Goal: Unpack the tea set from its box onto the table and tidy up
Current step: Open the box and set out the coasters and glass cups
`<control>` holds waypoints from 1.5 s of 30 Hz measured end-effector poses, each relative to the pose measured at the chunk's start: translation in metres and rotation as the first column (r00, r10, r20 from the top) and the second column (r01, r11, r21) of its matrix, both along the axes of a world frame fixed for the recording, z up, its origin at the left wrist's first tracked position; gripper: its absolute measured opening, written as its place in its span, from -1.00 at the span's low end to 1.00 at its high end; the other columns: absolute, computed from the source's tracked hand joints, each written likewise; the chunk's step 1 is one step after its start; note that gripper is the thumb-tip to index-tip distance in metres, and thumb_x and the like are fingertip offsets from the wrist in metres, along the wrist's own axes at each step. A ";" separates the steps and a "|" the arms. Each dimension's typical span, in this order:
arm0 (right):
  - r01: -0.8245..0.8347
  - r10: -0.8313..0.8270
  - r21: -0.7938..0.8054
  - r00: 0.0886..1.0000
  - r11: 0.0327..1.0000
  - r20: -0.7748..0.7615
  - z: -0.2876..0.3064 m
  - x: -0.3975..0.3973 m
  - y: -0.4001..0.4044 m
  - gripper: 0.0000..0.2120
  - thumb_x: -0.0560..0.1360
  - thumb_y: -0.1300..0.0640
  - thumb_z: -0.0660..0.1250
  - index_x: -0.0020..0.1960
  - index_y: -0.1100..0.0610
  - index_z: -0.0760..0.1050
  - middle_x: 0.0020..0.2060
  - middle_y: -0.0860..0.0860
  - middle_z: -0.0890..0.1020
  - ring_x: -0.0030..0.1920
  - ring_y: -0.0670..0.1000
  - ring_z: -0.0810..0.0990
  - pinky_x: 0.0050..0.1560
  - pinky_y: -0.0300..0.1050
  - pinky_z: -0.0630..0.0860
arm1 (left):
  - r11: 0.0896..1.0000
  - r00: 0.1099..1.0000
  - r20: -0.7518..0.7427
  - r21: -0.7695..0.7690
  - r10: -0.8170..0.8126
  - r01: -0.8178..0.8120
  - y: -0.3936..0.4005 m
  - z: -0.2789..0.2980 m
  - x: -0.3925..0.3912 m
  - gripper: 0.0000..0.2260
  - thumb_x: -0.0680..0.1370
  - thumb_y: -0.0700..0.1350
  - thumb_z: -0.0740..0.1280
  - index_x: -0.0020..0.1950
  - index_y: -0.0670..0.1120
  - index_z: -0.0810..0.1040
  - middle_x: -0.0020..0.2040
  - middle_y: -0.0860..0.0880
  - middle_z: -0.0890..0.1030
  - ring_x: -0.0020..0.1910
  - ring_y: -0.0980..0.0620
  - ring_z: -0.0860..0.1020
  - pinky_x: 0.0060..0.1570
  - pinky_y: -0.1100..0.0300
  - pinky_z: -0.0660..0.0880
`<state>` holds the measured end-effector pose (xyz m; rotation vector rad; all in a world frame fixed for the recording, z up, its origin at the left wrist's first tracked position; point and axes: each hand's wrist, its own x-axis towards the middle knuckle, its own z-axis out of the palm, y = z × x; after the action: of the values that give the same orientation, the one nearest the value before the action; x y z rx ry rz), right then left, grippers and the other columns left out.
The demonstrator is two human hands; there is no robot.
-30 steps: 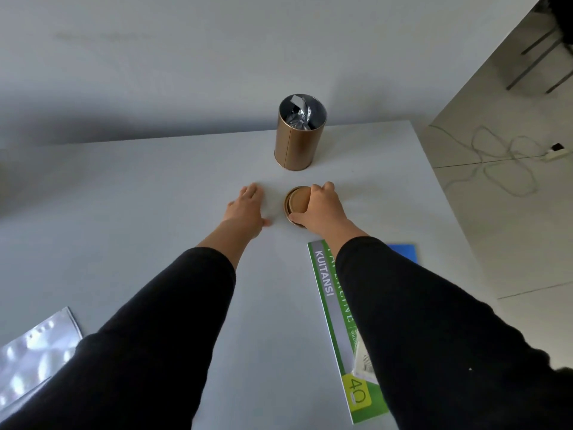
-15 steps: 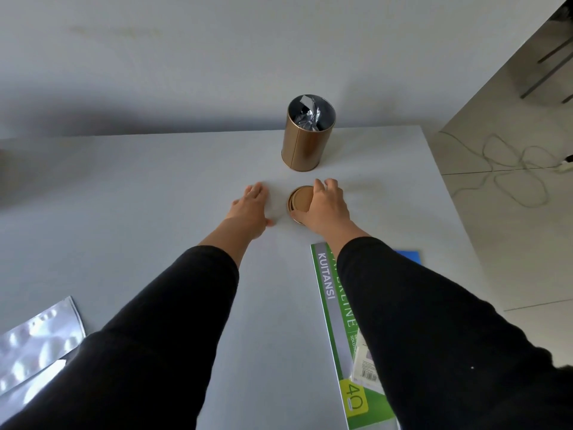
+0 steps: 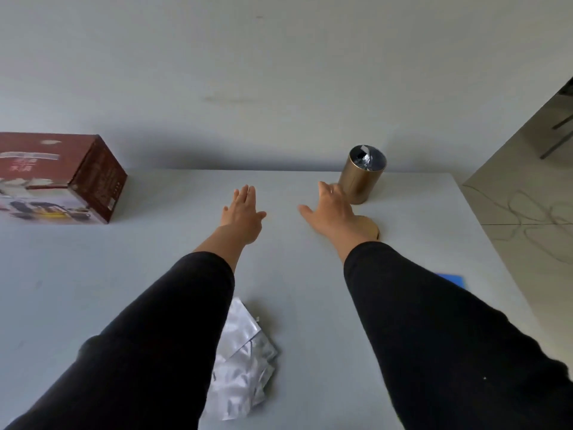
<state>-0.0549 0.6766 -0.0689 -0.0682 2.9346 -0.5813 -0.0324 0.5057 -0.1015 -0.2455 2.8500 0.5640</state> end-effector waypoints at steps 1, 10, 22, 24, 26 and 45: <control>0.001 -0.001 -0.009 1.000 1.000 -0.017 0.008 0.007 -0.017 -0.36 0.52 -0.11 0.25 0.47 0.18 0.18 0.40 0.14 0.26 0.40 0.15 0.28 0.28 0.01 0.36 | 1.000 1.000 -0.017 -0.002 0.004 -0.004 -0.017 0.008 0.007 -0.42 0.66 -0.06 0.09 0.57 -0.15 -0.15 0.59 -0.05 -0.14 0.57 -0.04 -0.16 0.52 -0.08 0.02; -0.073 0.064 -0.098 0.994 0.992 -0.093 0.065 0.070 -0.181 -0.40 0.54 -0.09 0.23 0.47 0.17 0.17 0.38 0.12 0.27 0.39 0.13 0.28 0.28 0.01 0.35 | 0.993 0.986 -0.137 -0.046 0.100 -0.107 -0.192 0.073 0.077 -0.43 0.66 -0.05 0.08 0.58 -0.13 -0.14 0.59 -0.02 -0.14 0.57 -0.03 -0.17 0.51 -0.07 -0.04; -0.251 0.250 -0.125 0.968 0.960 -0.023 0.069 0.073 -0.339 -0.39 0.53 -0.10 0.25 0.47 0.16 0.20 0.39 0.11 0.28 0.40 0.12 0.32 0.31 0.00 0.34 | 0.941 0.933 -0.120 0.017 0.339 -0.339 -0.355 0.074 0.112 -0.43 0.66 -0.04 0.07 0.58 -0.13 -0.14 0.59 -0.05 -0.11 0.57 -0.05 -0.16 0.53 -0.04 -0.03; -0.243 0.247 -0.153 0.969 0.958 0.003 0.063 0.069 -0.363 -0.38 0.53 -0.11 0.26 0.47 0.17 0.21 0.39 0.12 0.28 0.41 0.14 0.31 0.33 0.01 0.32 | 0.933 0.927 -0.107 0.004 0.359 -0.361 -0.377 0.071 0.114 -0.42 0.66 -0.01 0.06 0.58 -0.16 -0.13 0.59 -0.06 -0.10 0.57 -0.04 -0.15 0.53 -0.03 -0.02; -0.234 0.244 -0.173 0.969 0.957 0.034 0.054 0.067 -0.385 -0.36 0.53 -0.13 0.26 0.48 0.17 0.20 0.40 0.14 0.29 0.42 0.15 0.30 0.35 0.01 0.30 | 0.924 0.919 -0.099 0.020 0.383 -0.383 -0.402 0.066 0.110 -0.41 0.65 0.02 0.07 0.58 -0.17 -0.11 0.59 -0.07 -0.08 0.57 -0.05 -0.13 0.52 -0.06 0.00; 0.338 -0.220 -0.387 0.923 0.858 0.317 0.001 0.014 -0.504 -0.49 0.58 -0.09 0.13 0.43 0.18 0.25 0.29 0.12 0.47 0.24 0.15 0.49 0.17 -0.03 0.45 | 0.815 0.880 0.089 0.344 0.467 -0.467 -0.513 0.025 0.022 -0.55 0.64 0.07 0.05 0.43 -0.17 0.23 0.28 -0.19 0.47 0.07 -0.13 0.48 -0.09 0.09 0.37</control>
<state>-0.0406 0.1728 -0.0678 0.3704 2.5163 -1.1869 -0.0104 -0.0070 -0.0768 -0.8916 2.6086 1.1580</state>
